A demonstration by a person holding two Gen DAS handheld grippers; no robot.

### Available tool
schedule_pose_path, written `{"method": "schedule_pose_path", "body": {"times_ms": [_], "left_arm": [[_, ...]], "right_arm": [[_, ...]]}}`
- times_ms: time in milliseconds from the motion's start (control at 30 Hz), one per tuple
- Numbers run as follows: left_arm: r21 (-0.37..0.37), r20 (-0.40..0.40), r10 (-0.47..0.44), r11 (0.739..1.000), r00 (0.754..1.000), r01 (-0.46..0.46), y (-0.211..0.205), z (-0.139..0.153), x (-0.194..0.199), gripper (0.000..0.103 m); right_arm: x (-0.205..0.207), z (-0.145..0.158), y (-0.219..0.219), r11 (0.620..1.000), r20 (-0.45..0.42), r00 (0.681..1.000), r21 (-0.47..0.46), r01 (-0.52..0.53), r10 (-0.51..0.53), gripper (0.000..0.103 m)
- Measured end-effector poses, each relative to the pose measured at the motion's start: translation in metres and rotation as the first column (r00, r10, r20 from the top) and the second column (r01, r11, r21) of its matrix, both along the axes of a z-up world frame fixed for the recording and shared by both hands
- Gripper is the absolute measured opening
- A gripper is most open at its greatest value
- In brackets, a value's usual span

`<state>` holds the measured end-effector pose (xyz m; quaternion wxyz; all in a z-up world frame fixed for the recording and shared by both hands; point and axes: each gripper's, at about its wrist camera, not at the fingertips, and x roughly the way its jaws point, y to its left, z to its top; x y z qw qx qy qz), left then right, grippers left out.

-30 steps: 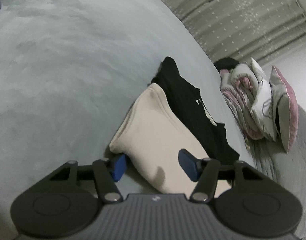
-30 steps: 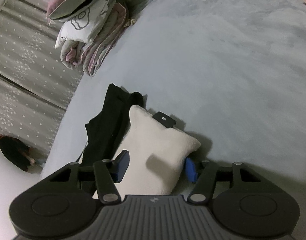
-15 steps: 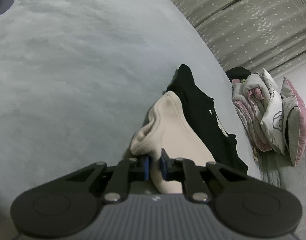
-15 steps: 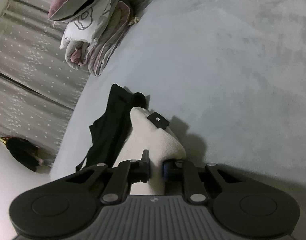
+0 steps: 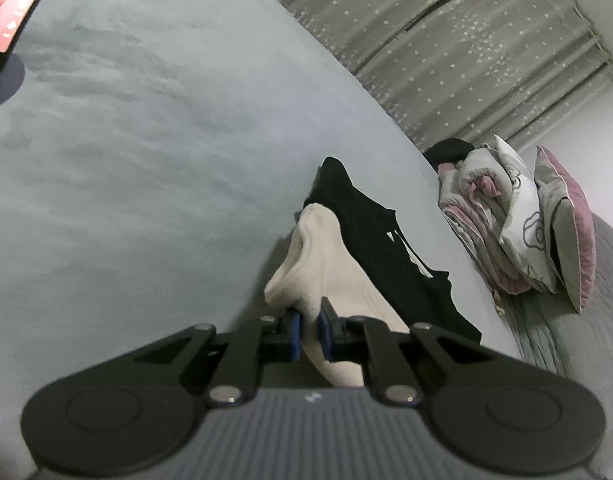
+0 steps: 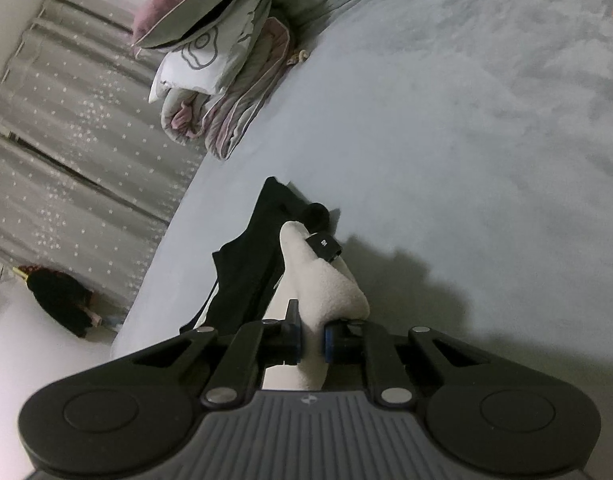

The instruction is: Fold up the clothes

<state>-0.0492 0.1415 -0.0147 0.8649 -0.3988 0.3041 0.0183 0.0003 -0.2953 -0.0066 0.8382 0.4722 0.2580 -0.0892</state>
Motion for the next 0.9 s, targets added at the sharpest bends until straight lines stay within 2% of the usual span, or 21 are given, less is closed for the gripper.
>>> {"method": "schedule_pose_path", "body": {"times_ms": [267,533,733,900], "left_arm": [[-0.051,-0.031,-0.042,0.998,0.999,0.040,0.017,0.009,-0.029,0.009],[-0.058,-0.055,-0.092,0.994,0.994,0.089,0.027,0.012,-0.055,0.009],[-0.016,-0.116,-0.117,0.993,0.986,0.116,0.027,-0.001,-0.056,0.010],[0.017,-0.173,-0.098,0.995,0.980,0.102,0.028,-0.008,-0.054,0.013]], "right_arm": [[-0.034,0.009,0.004,0.997,-0.046,0.996,-0.007,-0.072,0.071,0.012],[-0.057,0.018,0.004,0.995,-0.065,0.993,-0.010,-0.098,0.097,0.012],[-0.061,0.000,0.000,0.993,-0.127,0.986,-0.016,-0.114,0.111,0.012],[-0.054,-0.017,-0.005,0.993,-0.176,0.978,-0.002,-0.117,0.115,0.012]]}}
